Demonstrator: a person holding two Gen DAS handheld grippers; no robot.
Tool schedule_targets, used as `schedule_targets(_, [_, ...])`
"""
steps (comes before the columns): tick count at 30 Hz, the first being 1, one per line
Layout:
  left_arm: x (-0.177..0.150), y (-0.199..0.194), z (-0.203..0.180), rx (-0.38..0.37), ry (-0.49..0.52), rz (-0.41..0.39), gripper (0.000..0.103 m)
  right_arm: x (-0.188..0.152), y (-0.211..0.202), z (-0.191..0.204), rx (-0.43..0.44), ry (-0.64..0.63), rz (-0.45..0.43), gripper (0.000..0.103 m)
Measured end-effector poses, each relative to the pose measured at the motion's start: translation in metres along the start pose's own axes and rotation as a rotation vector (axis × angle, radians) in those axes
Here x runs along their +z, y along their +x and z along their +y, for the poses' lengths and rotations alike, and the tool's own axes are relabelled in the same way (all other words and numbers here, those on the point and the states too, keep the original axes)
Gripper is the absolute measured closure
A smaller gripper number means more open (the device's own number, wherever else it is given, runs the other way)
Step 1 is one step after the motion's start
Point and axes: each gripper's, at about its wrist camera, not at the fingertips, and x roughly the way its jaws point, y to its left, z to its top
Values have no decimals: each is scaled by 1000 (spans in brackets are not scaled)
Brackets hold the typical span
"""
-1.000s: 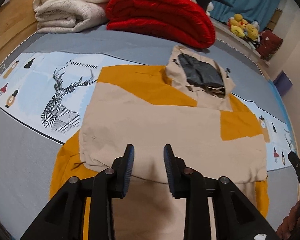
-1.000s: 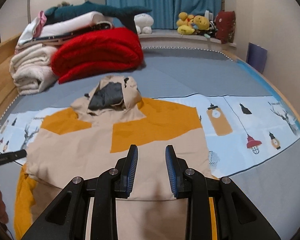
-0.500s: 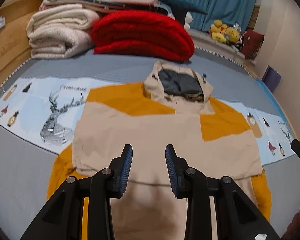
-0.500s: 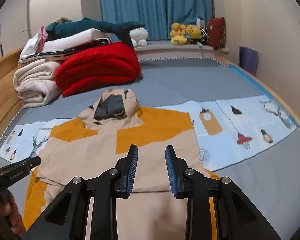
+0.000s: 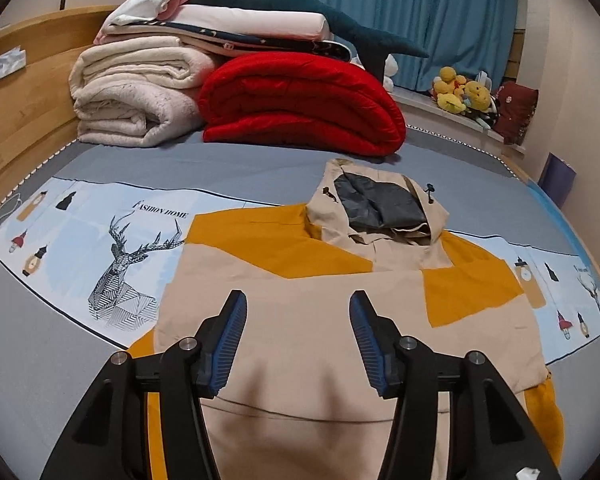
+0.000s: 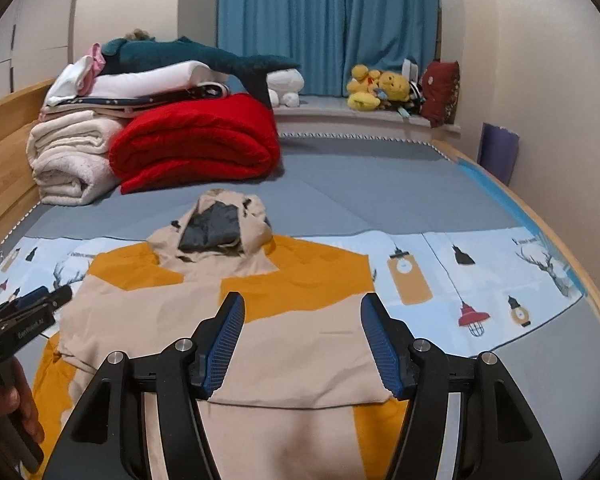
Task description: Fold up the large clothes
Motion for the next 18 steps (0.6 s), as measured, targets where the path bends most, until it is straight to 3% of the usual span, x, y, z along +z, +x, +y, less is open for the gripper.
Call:
schedule_targets(7, [-3,12,-1,17,13,19,54,-1,18,-33,-29,22,105,42])
schedule_targets(8, [-2,13,0,14,11,24,58,-2,20,-38,-36,29,118,43])
schedule_targets(9, [-1,14,0,14,13,28,62,-3,21,-43,-39,40,129,47])
schedule_targets(12, [4,23,1,41,29,40,69,-7,31,-54,-26,44,181,86])
schedule_targets(14, [12,36,1,60,25,74,79,-12,37,-56,-49,36,209,89])
schedule_targets(18, [40,58,-4,64,32,67,80,-15,45,-63,-66,43,247,89])
